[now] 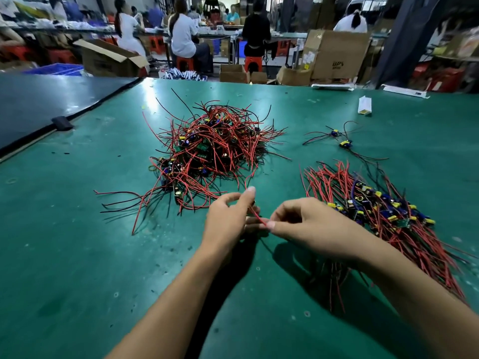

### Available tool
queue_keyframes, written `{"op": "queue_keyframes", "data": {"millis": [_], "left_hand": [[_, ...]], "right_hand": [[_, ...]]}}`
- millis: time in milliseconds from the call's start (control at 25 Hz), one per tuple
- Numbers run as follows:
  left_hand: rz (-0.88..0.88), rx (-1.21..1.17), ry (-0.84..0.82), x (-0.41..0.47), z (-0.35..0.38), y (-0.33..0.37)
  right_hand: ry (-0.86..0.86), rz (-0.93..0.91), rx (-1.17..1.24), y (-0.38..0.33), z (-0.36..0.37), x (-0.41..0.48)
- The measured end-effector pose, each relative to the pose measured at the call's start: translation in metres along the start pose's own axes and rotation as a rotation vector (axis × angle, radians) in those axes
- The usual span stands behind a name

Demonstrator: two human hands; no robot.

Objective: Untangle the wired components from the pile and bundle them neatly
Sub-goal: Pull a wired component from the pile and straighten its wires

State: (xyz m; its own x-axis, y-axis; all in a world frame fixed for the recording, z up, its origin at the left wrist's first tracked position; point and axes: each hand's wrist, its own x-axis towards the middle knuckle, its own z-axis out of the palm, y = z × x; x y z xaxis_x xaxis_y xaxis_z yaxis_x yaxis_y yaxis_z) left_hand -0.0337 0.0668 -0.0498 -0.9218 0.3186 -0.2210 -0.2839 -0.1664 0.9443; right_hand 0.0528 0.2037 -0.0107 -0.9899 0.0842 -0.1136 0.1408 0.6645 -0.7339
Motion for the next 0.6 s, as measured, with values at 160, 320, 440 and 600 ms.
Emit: {"op": "queue_keyframes", "data": {"millis": [160, 320, 440, 600], "left_hand": [[-0.053, -0.019, -0.075, -0.008, -0.001, 0.003], [-0.153, -0.049, -0.322, -0.014, 0.000, 0.003], [-0.182, -0.008, -0.517, -0.021, 0.004, -0.001], [-0.194, 0.019, -0.598, -0.021, 0.007, -0.004]], "right_hand": [[0.070, 0.010, 0.042, 0.018, 0.012, -0.011], [0.355, 0.122, 0.454, 0.030, 0.022, -0.007], [0.329, 0.059, 0.595, 0.036, 0.022, -0.010], [0.290, 0.008, 0.706, 0.039, 0.022, -0.013]]}}
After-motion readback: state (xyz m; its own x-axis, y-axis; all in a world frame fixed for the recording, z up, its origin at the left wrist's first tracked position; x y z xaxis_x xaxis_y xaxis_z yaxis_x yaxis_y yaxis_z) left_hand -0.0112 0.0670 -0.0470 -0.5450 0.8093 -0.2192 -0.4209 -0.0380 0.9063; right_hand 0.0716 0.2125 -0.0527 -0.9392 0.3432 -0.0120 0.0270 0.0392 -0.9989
